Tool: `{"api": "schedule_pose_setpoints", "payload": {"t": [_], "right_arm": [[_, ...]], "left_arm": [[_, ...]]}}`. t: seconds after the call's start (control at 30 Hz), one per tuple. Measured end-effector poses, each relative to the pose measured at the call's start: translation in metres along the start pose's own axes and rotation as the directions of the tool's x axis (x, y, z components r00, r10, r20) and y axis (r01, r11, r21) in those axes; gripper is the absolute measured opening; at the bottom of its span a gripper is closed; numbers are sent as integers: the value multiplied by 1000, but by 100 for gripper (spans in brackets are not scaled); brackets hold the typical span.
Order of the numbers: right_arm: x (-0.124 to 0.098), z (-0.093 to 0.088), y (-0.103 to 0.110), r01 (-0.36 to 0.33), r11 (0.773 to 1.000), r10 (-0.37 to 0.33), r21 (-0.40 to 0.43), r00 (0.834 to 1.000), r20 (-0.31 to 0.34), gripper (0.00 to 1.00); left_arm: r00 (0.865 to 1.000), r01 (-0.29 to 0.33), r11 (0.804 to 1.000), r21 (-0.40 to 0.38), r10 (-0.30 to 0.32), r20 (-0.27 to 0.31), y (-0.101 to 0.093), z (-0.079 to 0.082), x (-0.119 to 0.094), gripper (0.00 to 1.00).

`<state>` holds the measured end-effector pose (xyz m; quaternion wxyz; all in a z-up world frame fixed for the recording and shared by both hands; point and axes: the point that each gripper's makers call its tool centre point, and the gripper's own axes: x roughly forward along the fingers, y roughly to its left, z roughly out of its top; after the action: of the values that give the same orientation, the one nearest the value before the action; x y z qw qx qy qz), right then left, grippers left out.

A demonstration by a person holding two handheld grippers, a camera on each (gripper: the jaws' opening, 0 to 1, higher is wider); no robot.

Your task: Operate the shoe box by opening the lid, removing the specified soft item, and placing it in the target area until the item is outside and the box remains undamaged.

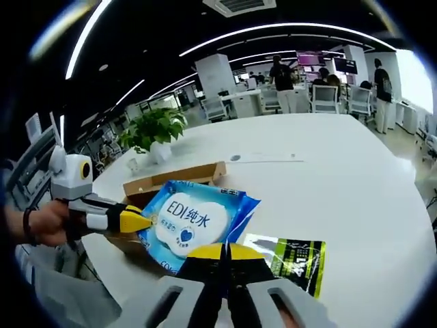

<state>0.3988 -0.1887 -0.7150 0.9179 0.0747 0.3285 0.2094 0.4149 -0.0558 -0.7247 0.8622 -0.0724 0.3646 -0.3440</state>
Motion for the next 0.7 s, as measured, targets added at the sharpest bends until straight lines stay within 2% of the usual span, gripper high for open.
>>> {"api": "schedule_pose_setpoints", "payload": {"t": [0.33, 0.7], "right_arm": [[-26, -16, -40, 44, 998, -44, 45, 999, 3, 0], [-37, -29, -66, 50, 997, -49, 58, 999, -14, 0]], "left_arm": [[998, 49, 998, 43, -48, -32, -40, -5, 28, 6], [997, 58, 997, 42, -56, -53, -62, -14, 47, 6]]}}
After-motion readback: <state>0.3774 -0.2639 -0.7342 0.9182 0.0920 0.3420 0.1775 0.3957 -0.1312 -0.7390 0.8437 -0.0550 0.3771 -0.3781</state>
